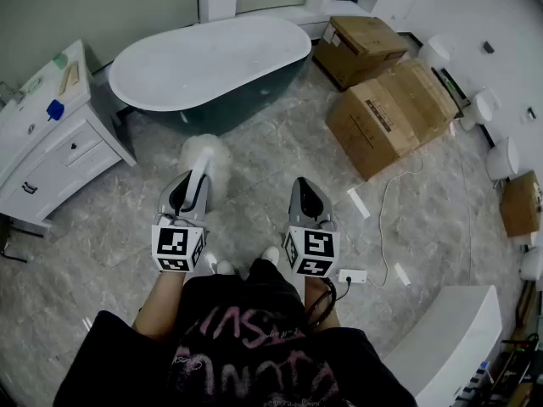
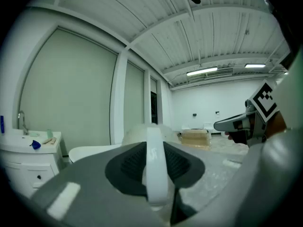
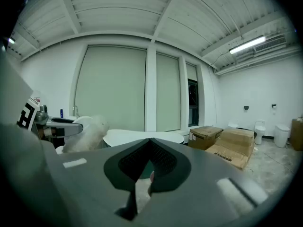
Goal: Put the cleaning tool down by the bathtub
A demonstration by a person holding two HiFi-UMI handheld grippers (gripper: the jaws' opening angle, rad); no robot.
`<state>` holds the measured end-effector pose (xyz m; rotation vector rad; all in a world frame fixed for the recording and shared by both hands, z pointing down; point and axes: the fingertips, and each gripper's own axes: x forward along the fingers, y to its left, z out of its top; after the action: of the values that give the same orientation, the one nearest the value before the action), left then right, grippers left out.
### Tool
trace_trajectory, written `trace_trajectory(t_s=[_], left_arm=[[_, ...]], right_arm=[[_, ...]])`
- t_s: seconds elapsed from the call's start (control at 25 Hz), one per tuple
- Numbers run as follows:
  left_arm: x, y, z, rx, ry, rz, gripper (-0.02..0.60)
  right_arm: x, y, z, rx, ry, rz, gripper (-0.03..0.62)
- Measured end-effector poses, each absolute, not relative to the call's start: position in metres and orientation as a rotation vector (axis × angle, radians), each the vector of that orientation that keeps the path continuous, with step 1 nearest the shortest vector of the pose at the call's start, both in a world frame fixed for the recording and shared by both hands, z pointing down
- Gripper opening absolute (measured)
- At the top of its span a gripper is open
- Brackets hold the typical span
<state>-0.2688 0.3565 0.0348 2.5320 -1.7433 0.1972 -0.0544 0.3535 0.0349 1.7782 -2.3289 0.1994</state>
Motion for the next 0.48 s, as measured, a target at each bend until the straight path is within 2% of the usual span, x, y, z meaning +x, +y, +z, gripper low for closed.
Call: trace_trajectory(t_s=[0.48], left_arm=[[-0.2681, 0.3531, 0.0417, 2.527, -1.723, 0.223, 0.090]], right_arm=[[-0.0513, 0.3507, 0.0364, 1.785, -2.312, 0.191, 0.011]])
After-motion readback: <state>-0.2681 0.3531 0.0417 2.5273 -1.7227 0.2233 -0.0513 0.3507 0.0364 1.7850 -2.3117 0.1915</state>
